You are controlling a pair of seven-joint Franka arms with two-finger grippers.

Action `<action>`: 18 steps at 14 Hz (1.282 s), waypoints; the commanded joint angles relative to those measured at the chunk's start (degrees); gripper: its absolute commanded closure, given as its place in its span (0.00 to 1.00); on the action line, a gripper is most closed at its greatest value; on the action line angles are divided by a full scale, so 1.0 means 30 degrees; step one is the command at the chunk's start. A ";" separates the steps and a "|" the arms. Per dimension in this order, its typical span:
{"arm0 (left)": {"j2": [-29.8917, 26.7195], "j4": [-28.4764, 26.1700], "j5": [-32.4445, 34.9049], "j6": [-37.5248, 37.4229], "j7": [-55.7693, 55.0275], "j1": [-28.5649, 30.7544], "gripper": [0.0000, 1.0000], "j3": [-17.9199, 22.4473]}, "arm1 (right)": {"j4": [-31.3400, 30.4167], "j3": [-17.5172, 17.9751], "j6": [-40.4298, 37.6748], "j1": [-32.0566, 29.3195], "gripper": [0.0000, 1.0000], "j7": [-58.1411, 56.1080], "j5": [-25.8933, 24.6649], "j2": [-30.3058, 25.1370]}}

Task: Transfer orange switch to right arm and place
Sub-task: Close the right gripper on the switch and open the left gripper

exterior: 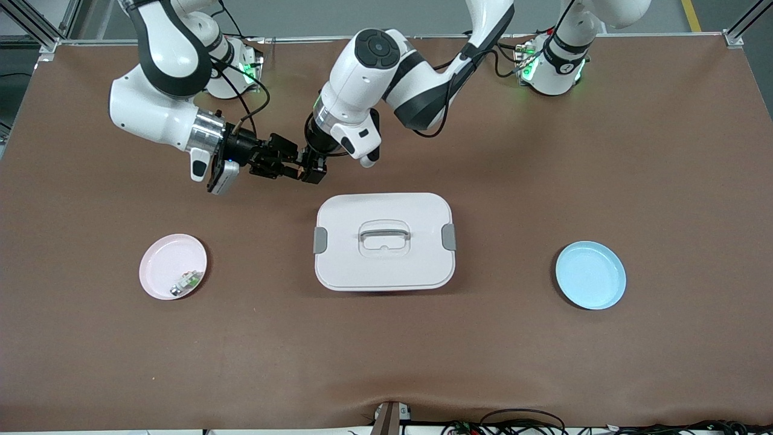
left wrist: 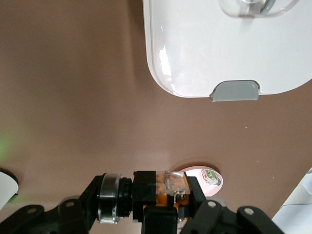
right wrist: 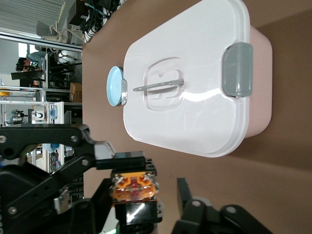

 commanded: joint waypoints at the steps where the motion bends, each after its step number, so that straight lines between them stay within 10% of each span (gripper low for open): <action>1: -0.0454 0.0093 -0.0457 -0.0175 0.0464 -0.0002 0.60 0.0002 | -0.0436 -0.0131 0.0390 0.0177 1.00 -0.0293 0.0394 0.0057; 6: -0.0455 0.0093 -0.0399 -0.0175 0.0464 -0.0002 0.57 0.0031 | -0.0436 -0.0131 0.0390 0.0352 1.00 -0.0001 0.0394 0.0057; 10: -0.0484 0.0093 -0.0106 -0.0204 0.0435 -0.0002 0.36 0.0148 | -0.0436 -0.0131 0.0390 0.0353 1.00 0.0001 0.0394 0.0057; 12: -0.0600 0.0093 -0.0134 -0.0204 0.0377 -0.0031 0.03 0.0119 | -0.0406 -0.0131 0.0390 0.0353 1.00 0.0030 0.0394 0.0057; 18: -0.0718 0.0093 -0.0106 -0.0263 0.0259 -0.0031 0.00 0.0177 | -0.0260 -0.0160 0.0360 0.0324 1.00 -0.0320 -0.0014 0.0173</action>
